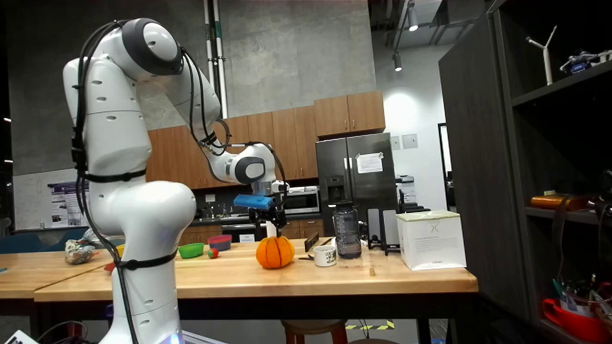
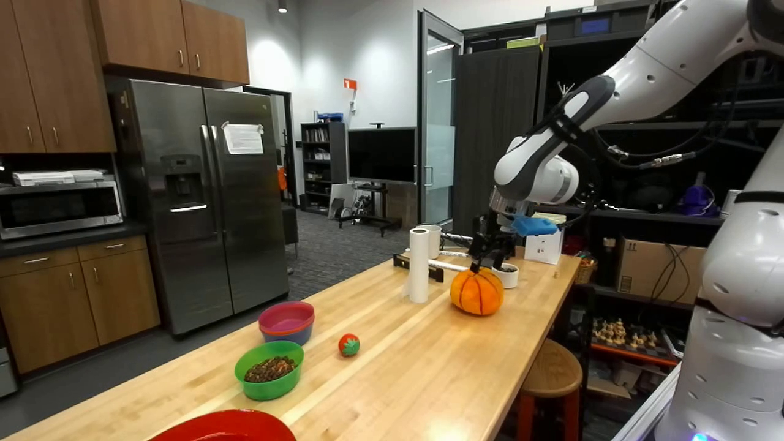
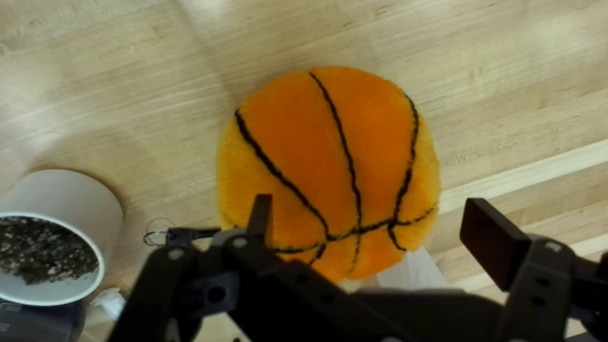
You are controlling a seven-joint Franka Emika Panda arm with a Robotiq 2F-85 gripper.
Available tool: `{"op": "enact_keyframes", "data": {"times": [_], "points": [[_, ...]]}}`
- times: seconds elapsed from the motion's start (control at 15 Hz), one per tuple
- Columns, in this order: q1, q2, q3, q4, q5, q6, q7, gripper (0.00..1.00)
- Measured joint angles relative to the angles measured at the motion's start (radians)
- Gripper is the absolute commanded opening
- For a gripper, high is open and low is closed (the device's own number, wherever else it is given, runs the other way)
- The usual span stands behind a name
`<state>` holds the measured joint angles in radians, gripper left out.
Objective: Move the orange plush toy to the left.
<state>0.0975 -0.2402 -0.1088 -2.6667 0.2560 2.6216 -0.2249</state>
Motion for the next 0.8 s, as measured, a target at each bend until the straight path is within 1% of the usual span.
{"op": "enact_keyframes", "data": {"times": [0.13, 0.2, 0.27, 0.33, 0.47, 0.53, 0.8], "points": [[0.000, 0.034, 0.005, 0.012, 0.000, 0.017, 0.000, 1.00], [0.000, 0.051, 0.007, 0.018, 0.000, 0.024, 0.000, 0.75], [0.000, 0.067, 0.009, 0.023, 0.000, 0.028, 0.000, 0.74], [0.000, 0.082, 0.011, 0.028, 0.000, 0.033, 0.000, 0.69], [-0.001, 0.108, 0.017, 0.037, -0.006, 0.040, 0.001, 0.53], [-0.002, 0.117, 0.021, 0.040, -0.013, 0.042, 0.003, 0.44], [-0.004, 0.129, 0.035, 0.046, -0.020, 0.041, 0.004, 0.16]]}}
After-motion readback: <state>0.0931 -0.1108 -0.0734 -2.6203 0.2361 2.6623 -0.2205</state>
